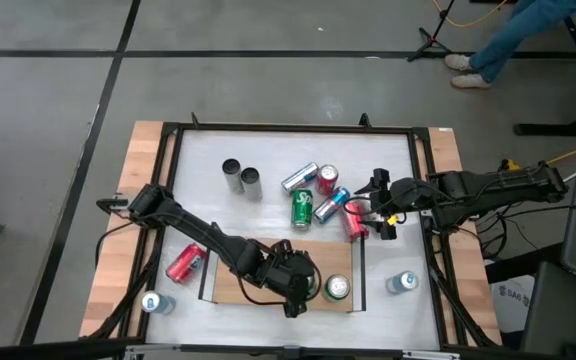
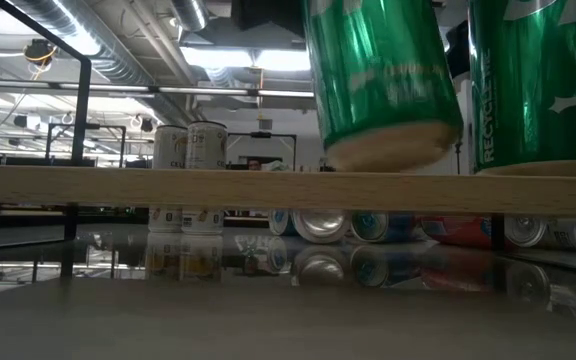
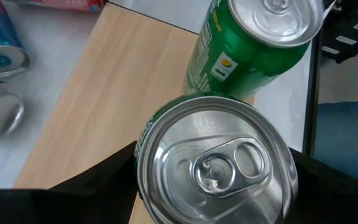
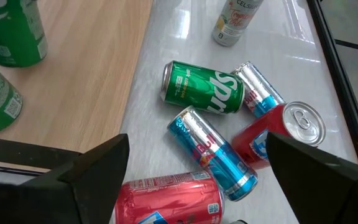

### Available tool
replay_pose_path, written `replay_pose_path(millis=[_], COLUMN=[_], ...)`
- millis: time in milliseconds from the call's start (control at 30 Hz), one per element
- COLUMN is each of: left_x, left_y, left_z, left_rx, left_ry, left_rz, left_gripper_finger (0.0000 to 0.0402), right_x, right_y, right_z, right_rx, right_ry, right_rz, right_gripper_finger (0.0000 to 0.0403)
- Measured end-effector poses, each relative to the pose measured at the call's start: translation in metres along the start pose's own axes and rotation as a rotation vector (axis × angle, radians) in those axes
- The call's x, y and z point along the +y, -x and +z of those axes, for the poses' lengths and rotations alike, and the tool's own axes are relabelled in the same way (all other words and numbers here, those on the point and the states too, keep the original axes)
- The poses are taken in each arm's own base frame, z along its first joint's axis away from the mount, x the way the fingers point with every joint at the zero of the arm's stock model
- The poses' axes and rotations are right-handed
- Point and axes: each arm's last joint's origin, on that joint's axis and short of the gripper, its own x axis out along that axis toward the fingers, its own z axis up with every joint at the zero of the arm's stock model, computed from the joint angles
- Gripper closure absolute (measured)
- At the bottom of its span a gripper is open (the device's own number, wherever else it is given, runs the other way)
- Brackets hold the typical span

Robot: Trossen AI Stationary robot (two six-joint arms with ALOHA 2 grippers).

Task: Place canned beverage on shelf
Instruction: Put the top green soda can on the shelf aligned with the other green soda can

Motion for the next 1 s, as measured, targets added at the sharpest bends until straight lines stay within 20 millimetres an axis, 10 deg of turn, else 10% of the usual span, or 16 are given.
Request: replay_pose_path(millis=[1000], left_x=[-0.0052], left_y=[-0.0116], left_z=[-0.0039], left_rx=[0.004], left_ry=[-0.001], left_rz=[-0.019], left_gripper_finger=[0.0078], right_x=[0.0000], right_y=[0.0000], right_z=[-0.0004], right_rx=[0.004], right_ry=[0.001], right_rz=[0.000], right_gripper_finger=[0.0036])
